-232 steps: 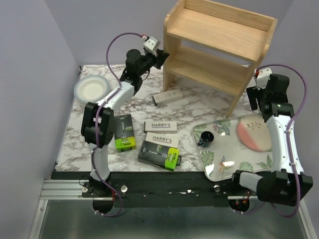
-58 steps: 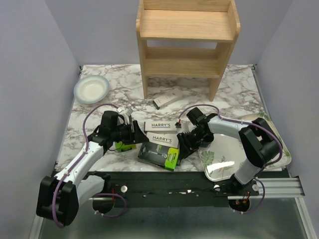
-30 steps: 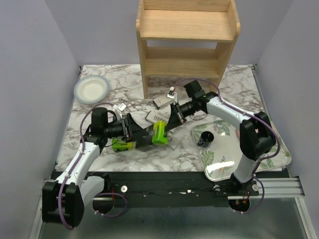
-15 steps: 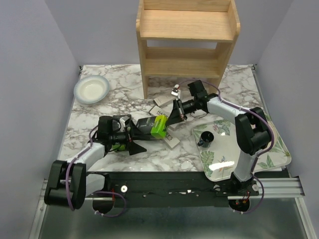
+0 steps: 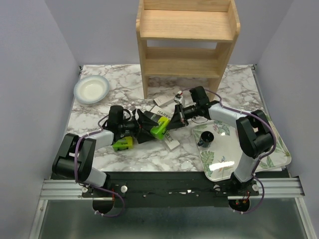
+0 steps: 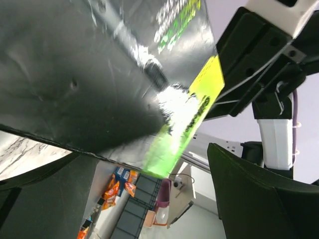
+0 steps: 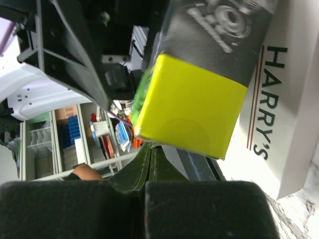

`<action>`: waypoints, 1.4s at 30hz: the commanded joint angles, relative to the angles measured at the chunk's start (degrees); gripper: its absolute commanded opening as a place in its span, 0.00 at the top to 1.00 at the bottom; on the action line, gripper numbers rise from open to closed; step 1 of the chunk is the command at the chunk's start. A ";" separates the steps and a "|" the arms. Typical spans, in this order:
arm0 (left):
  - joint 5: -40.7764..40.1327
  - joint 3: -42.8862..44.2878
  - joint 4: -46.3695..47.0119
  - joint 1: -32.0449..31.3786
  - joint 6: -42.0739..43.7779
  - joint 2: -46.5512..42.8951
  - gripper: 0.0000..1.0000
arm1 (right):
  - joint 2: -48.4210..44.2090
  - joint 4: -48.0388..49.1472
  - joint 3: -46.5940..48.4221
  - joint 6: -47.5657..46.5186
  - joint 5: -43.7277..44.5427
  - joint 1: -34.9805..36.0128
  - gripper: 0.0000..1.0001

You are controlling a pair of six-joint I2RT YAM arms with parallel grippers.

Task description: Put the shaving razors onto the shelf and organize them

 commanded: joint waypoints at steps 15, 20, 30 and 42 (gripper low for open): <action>-15.27 1.79 -4.21 -0.26 1.59 -0.06 0.02 | 0.05 11.32 0.17 11.31 2.00 4.70 0.96; -15.45 2.23 -4.56 -0.26 1.50 0.82 0.02 | 0.14 9.38 -1.06 10.42 2.53 4.96 0.93; -16.68 6.98 -6.13 1.24 2.11 -1.28 0.04 | -0.04 4.81 -2.99 7.44 4.29 5.14 0.92; -16.68 2.50 -7.82 0.62 8.25 -6.73 0.24 | 1.11 1.74 -0.53 2.70 5.35 6.63 0.92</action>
